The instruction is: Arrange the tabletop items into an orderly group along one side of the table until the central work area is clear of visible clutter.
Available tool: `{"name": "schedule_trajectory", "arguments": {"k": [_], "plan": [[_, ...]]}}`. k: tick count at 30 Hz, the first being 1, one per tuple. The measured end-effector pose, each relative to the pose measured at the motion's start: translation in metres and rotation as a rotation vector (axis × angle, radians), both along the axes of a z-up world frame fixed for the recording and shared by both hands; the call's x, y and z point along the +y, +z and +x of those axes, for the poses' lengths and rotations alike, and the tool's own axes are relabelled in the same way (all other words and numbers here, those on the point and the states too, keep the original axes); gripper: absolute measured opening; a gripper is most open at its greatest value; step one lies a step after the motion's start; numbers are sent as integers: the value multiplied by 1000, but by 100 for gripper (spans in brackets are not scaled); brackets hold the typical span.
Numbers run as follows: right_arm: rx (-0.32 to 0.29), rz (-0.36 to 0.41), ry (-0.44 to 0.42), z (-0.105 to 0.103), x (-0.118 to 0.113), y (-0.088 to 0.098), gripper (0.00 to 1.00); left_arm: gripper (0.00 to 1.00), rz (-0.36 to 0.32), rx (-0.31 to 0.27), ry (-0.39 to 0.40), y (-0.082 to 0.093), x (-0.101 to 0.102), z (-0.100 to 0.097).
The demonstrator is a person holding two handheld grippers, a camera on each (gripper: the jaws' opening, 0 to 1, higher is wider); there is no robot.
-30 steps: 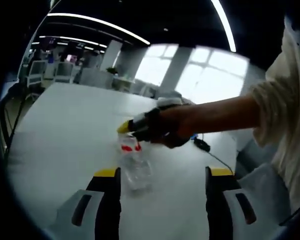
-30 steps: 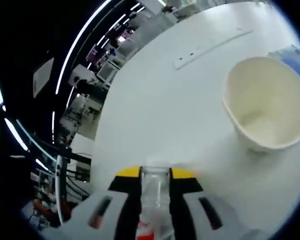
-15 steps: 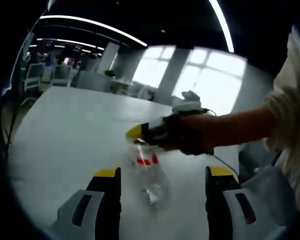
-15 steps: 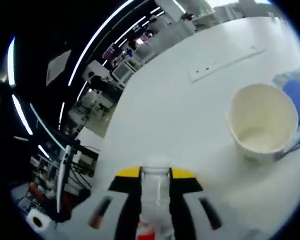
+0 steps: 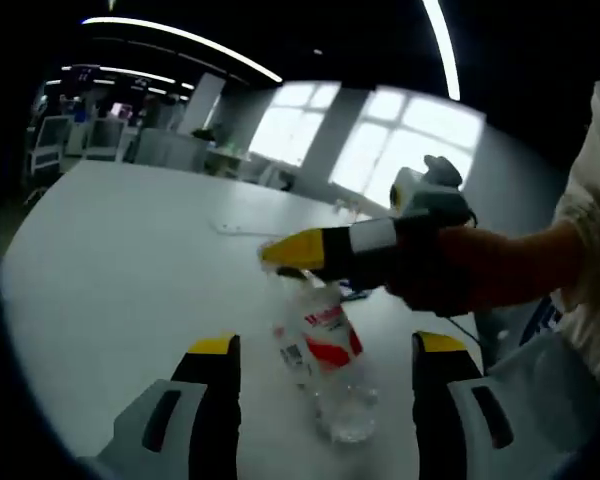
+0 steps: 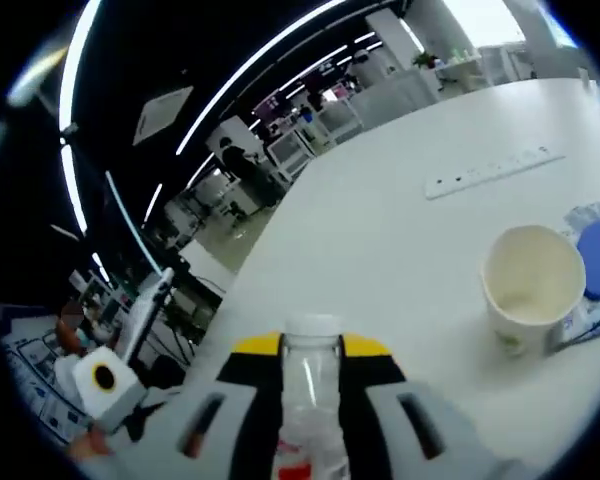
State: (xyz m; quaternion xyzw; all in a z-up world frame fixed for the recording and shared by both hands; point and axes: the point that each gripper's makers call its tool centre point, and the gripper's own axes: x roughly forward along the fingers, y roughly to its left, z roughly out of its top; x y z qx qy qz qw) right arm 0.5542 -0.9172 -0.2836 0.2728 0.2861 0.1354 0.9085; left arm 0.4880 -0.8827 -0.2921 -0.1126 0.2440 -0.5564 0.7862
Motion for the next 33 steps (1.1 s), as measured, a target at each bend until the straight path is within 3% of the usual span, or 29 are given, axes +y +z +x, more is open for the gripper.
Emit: {"name": "schedule_trajectory", "arguments": {"k": [8,12,17,18,21,26,33], "plan": [[-43,-20,51,-10,8,13,16,66,2,66,-70,-21,-17,-4],[-68,-35,76,-15,12,19,16,65,-31,104,-115,-22,-26,-7],[-90,-49,99,-19,16,24,16,53,-1,130,-162,-33,-29,-14],[-98,-56,109,-21,18,26,16,51,-20,141,-176,-30,-30,-17],[-107,-58,117,-23,19,29,16,44,-19,121,-217,-25,-32,-23],[-129,-90,143,-28,20,35,16,43,0,112,-215,-25,-35,-24],[-168,-135,222,-36,21,44,17,40,10,45,-223,-22,-36,-24]]}}
